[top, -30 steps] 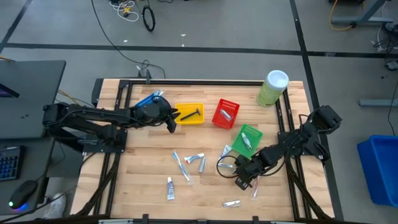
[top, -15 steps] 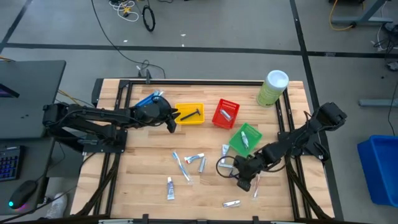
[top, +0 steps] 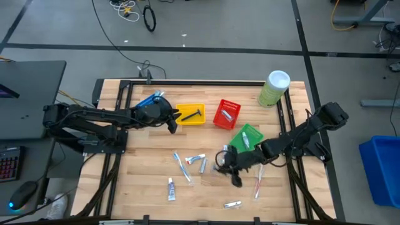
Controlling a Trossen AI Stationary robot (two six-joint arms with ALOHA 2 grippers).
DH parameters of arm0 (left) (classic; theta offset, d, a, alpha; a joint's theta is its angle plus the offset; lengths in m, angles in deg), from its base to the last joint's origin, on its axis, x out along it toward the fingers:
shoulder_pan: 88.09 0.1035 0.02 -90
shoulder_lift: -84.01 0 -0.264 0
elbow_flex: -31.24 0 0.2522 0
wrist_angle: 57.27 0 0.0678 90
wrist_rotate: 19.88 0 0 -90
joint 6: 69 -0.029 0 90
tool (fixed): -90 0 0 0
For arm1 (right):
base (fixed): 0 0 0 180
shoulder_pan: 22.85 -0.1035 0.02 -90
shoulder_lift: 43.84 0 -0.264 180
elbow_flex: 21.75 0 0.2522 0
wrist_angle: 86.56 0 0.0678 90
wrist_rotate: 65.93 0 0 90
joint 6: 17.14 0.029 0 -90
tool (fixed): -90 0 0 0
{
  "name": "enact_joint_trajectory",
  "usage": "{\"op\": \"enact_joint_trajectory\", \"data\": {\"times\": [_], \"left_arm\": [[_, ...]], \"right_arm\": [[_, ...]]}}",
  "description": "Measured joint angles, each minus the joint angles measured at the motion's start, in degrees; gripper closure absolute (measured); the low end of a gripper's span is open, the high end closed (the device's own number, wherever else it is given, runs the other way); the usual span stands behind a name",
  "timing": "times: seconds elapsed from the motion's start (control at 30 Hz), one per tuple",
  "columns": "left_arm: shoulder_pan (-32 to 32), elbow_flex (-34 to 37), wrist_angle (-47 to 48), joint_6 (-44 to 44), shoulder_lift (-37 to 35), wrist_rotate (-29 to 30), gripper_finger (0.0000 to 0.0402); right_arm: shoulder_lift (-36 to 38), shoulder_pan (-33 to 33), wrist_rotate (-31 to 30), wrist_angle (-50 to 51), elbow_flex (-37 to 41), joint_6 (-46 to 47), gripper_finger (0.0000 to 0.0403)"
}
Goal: Pick & Place Travel size toiletries
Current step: Put the blue razor into the yellow bin
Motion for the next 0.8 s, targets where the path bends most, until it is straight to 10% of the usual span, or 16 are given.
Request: {"op": "enact_joint_trajectory", "data": {"times": [0.3,0.8], "left_arm": [[-0.01,0.00,-1.23,0.01,-0.02,-0.96,0.0284],[0.02,0.02,-4.23,-2.87,0.22,-4.81,0.0284]], "right_arm": [[0.02,11.04,-27.81,-12.20,-0.04,-19.10,0.0346],[-0.13,27.00,-2.34,-25.22,-0.07,-19.74,0.0345]]}}
